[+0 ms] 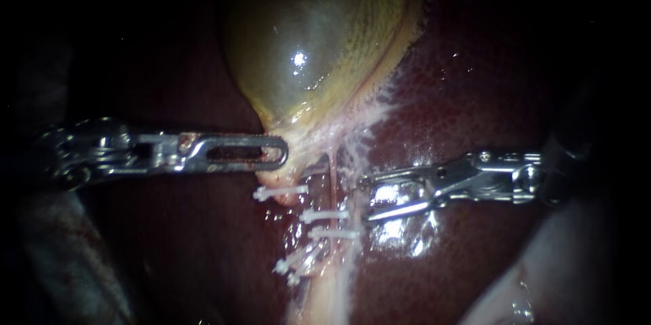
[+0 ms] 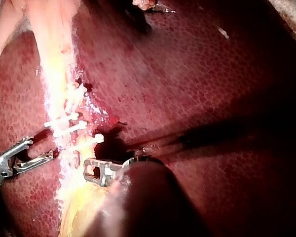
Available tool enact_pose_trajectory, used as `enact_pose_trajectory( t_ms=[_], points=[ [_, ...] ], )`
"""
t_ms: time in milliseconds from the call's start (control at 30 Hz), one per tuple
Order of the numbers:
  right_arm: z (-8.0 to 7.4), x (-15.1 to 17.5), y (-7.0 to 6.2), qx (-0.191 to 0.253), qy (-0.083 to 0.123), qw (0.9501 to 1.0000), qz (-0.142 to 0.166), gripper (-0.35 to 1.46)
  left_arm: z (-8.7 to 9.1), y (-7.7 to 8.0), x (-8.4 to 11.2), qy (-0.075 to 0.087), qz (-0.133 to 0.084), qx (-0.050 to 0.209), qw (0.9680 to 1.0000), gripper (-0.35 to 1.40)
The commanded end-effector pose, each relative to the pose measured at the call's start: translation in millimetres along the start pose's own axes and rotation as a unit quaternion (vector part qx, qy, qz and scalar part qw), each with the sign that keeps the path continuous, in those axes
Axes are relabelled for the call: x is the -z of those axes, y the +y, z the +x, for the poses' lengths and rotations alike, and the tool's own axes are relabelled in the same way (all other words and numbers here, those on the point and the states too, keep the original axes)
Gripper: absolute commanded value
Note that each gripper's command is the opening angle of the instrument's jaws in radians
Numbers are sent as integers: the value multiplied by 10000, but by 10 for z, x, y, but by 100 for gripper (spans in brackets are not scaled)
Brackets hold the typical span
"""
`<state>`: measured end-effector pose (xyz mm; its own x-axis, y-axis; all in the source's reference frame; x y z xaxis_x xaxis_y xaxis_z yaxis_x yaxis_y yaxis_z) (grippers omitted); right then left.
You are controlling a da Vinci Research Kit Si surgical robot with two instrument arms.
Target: Going back second clip right tube
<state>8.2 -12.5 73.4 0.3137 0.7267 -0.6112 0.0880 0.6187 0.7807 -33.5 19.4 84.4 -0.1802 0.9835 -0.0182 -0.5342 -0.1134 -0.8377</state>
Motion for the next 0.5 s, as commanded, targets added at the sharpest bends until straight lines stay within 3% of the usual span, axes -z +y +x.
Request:
enact_pose_trajectory(
  t_ms=[33, 267, 500],
  points=[
    [1, 3, -3, -7, 22, 10000, 6, 40, 0, 0, -1, 3, 8, 4, 10000, -35],
    [7, 25, -22, -23, 81, 10000, -44, 39, 2, 1, -5, 0, 2, 8, 10000, -35],
    [8, 39, -29, -40, 113, 9999, -77, 38, 3, 0, -7, 3, 3, 7, 10000, -35]
  ],
)
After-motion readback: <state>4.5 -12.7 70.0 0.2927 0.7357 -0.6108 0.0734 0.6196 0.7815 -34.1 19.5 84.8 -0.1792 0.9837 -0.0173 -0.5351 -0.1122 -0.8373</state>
